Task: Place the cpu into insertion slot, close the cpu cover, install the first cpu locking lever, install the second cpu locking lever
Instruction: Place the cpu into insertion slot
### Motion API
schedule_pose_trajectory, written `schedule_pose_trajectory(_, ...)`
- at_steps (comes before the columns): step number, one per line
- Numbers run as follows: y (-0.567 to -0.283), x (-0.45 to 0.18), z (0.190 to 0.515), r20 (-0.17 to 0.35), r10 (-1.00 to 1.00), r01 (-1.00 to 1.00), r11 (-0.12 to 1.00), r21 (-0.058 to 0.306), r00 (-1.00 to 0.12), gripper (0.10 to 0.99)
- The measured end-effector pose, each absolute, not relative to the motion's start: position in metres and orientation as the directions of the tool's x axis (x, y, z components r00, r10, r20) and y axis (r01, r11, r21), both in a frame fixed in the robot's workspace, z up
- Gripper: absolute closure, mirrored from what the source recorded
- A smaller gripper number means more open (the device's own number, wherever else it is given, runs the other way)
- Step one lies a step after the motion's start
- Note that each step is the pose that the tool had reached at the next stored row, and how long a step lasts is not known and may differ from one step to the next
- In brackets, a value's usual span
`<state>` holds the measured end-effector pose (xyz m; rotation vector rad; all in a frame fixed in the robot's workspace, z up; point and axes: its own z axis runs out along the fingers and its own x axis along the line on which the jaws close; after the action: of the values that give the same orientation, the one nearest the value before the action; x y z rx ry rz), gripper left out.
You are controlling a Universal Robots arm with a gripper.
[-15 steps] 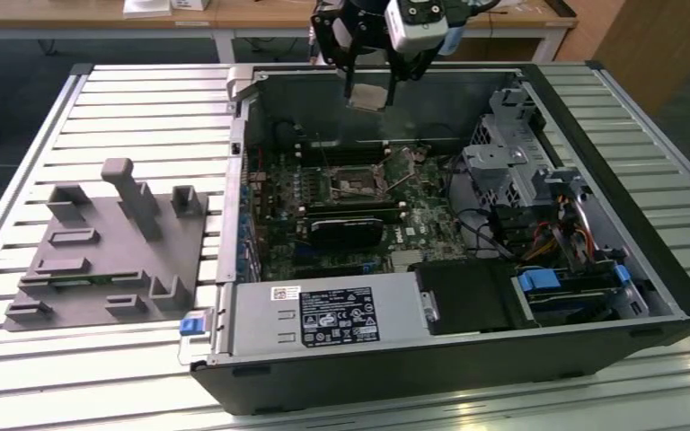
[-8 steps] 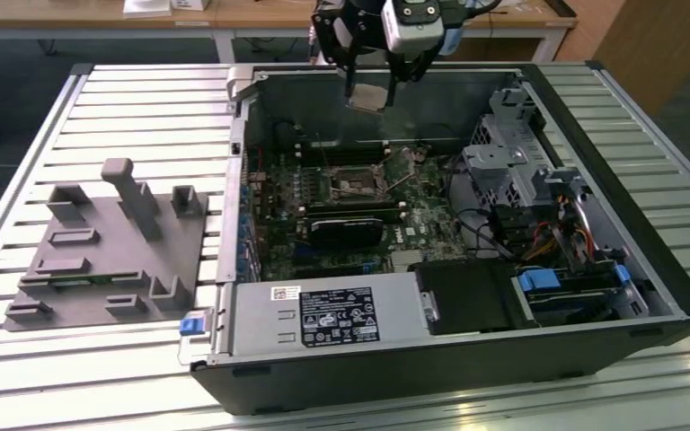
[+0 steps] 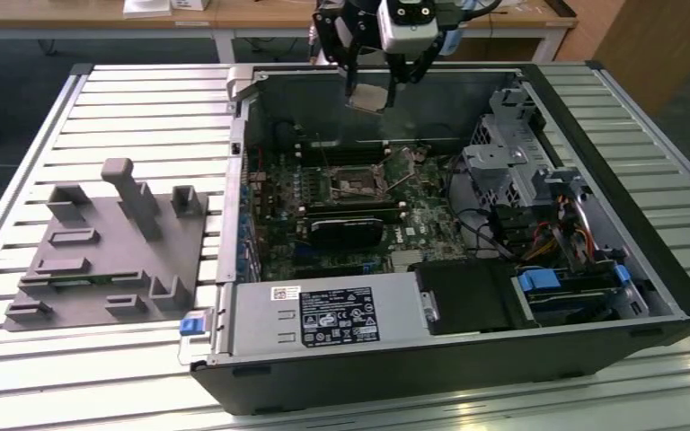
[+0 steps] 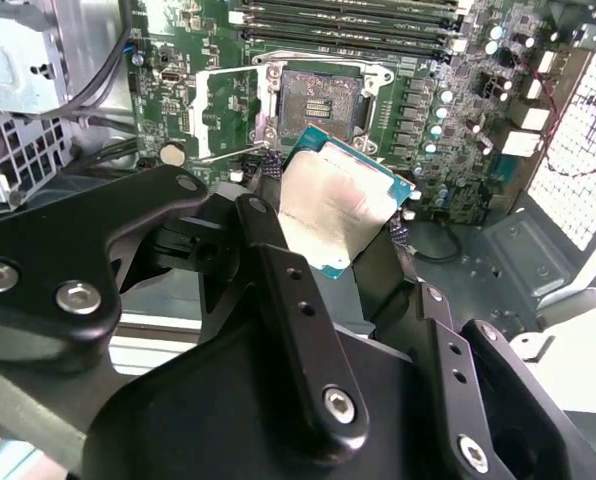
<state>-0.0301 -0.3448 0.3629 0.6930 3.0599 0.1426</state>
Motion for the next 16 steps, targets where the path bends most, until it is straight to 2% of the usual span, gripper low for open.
schedule_pose_trajectory(16, -0.3448, -0.0301, 0.3608, 0.019, 0.588, 0.587, 0.805, 0.088, -0.809, 0.549)
